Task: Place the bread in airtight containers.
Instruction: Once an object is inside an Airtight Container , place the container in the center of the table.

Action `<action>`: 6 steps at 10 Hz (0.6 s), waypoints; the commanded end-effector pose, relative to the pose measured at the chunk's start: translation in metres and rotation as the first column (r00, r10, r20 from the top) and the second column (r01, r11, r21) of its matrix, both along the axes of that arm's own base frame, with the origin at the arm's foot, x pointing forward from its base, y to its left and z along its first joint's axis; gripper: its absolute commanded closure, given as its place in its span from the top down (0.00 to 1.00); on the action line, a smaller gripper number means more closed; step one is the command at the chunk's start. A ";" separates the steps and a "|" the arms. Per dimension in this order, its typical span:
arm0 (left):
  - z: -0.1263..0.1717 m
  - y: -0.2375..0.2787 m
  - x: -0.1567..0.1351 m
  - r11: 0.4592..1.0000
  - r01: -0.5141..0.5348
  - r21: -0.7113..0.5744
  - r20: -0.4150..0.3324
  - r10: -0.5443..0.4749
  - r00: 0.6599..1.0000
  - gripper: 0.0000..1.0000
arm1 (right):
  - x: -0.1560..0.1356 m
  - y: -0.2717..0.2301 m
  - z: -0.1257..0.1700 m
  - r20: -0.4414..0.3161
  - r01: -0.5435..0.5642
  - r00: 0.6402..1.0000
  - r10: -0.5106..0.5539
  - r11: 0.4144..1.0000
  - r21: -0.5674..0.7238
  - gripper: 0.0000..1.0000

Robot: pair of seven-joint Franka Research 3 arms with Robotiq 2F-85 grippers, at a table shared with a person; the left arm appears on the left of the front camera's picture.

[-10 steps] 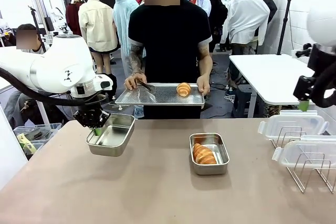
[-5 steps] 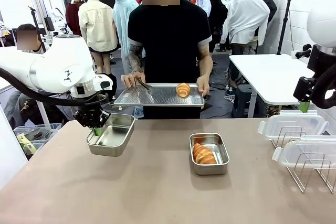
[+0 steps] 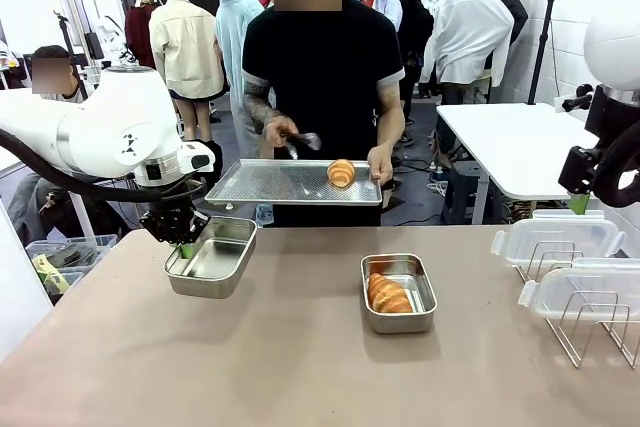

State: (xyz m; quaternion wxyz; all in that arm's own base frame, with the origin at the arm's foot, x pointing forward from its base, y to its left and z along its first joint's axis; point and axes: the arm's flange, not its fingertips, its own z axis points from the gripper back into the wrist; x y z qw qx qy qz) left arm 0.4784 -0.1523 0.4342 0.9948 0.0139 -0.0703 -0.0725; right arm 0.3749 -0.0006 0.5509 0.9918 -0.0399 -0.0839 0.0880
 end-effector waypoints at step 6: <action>0.004 0.002 0.000 1.000 0.004 0.012 0.005 -0.004 1.000 0.00 | 0.002 0.002 0.002 0.003 0.019 1.000 -0.019 1.000 0.008 1.00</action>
